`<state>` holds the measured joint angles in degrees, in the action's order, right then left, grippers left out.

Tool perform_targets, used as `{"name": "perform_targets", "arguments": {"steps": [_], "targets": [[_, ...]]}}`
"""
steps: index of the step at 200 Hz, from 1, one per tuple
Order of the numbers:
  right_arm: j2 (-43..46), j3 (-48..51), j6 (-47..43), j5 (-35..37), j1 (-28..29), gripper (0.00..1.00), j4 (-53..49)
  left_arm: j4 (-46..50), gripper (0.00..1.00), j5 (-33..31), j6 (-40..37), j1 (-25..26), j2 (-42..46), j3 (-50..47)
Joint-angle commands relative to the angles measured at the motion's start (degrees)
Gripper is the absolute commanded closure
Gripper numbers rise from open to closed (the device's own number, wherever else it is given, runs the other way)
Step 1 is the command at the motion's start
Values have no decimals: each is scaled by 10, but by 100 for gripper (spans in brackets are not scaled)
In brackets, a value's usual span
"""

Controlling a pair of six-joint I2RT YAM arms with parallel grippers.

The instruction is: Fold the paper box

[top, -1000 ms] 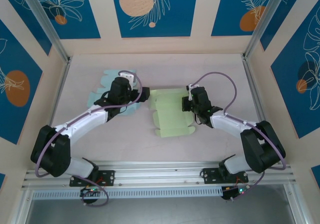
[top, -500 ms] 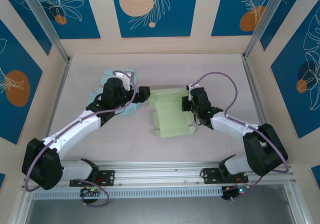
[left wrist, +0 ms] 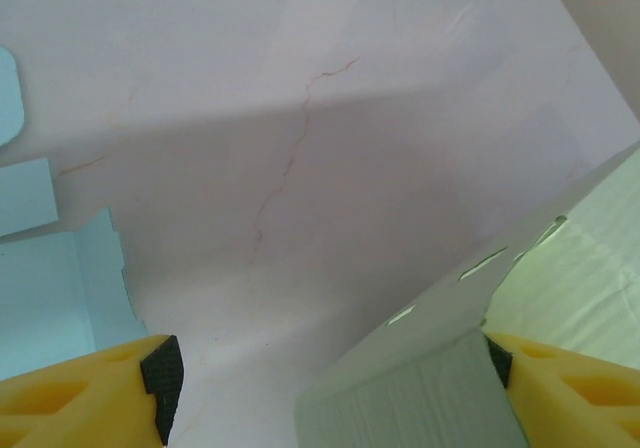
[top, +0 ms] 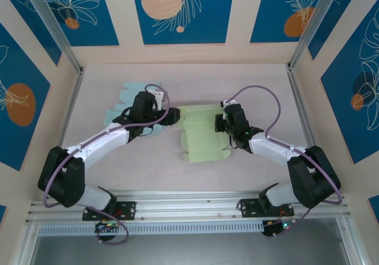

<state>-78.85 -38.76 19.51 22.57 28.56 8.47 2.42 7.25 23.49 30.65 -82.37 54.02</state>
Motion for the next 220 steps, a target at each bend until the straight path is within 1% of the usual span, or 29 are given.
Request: {"name": "perform_targets", "arguments": {"steps": [1,30,45,93,132,164,178,211,220], "targets": [[-6,-15,13,9,6,100,3,-4,23,12,-7,4,-19,13],[-19,-23,17,14,8,100,-2,-32,29,62,9,6,-46,26],[-30,-31,21,19,9,100,-9,-53,36,79,23,9,-56,23],[-78,-59,40,57,14,100,-40,-110,56,76,73,12,-79,-9],[-111,-79,51,98,22,100,-56,-147,63,77,112,12,-90,-31],[-140,-100,55,123,31,100,-65,-174,63,77,141,12,-94,-47],[-150,-106,59,127,32,100,-67,-190,64,83,153,12,-101,-54],[-171,-118,65,129,35,100,-70,-247,69,111,190,12,-123,-70],[-177,-121,67,133,36,100,-73,-253,70,108,193,12,-121,-75]]}}
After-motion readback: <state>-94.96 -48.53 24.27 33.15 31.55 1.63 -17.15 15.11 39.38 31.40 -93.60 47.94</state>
